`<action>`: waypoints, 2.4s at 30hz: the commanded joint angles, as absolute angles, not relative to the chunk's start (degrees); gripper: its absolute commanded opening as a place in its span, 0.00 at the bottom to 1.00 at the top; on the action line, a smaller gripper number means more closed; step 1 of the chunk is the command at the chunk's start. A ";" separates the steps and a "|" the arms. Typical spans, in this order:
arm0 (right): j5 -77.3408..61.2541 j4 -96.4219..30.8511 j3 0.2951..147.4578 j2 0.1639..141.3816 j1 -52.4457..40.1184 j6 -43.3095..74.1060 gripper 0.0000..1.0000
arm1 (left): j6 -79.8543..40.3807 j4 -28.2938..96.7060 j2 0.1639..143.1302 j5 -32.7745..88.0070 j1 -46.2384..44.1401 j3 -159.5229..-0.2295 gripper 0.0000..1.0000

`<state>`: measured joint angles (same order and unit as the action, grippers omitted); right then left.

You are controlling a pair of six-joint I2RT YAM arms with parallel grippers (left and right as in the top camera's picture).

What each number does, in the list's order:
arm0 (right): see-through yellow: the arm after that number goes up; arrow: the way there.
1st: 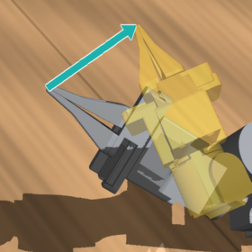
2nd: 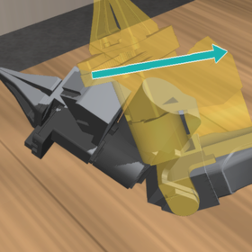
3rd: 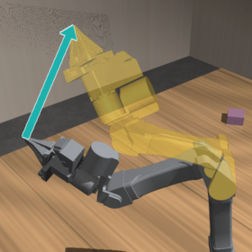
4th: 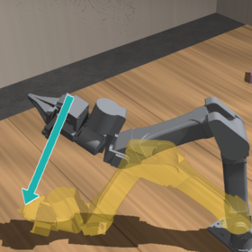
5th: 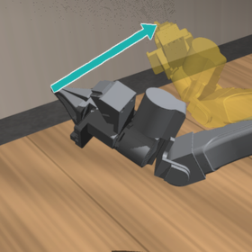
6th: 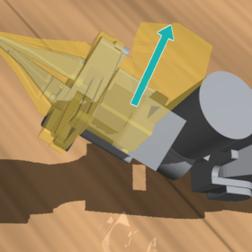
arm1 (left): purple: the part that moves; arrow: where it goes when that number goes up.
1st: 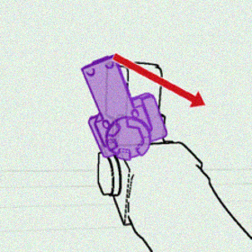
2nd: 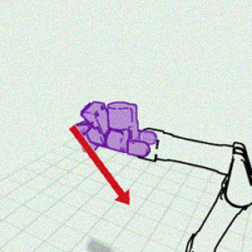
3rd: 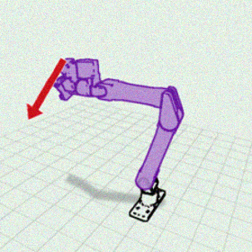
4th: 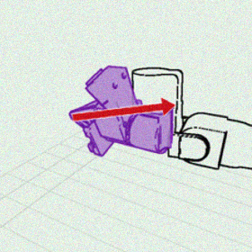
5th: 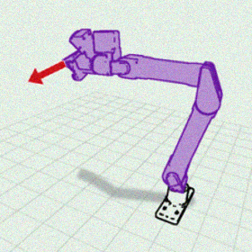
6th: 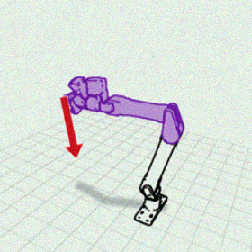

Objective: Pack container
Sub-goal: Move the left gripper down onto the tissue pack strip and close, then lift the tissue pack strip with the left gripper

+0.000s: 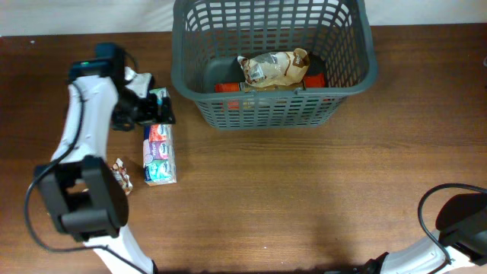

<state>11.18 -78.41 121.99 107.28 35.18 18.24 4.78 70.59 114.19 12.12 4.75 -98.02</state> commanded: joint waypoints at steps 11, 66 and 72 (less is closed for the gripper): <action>10.90 -78.24 121.69 106.26 35.22 18.96 0.99 | -4.84 70.30 118.41 0.71 2.76 -97.51 0.99; 10.90 -78.24 121.69 106.26 35.22 18.96 0.99 | -3.42 65.54 125.69 1.21 2.76 -92.49 0.99; 10.90 -78.24 121.69 106.26 35.22 18.96 0.99 | -3.40 65.41 125.69 1.23 2.76 -92.49 0.99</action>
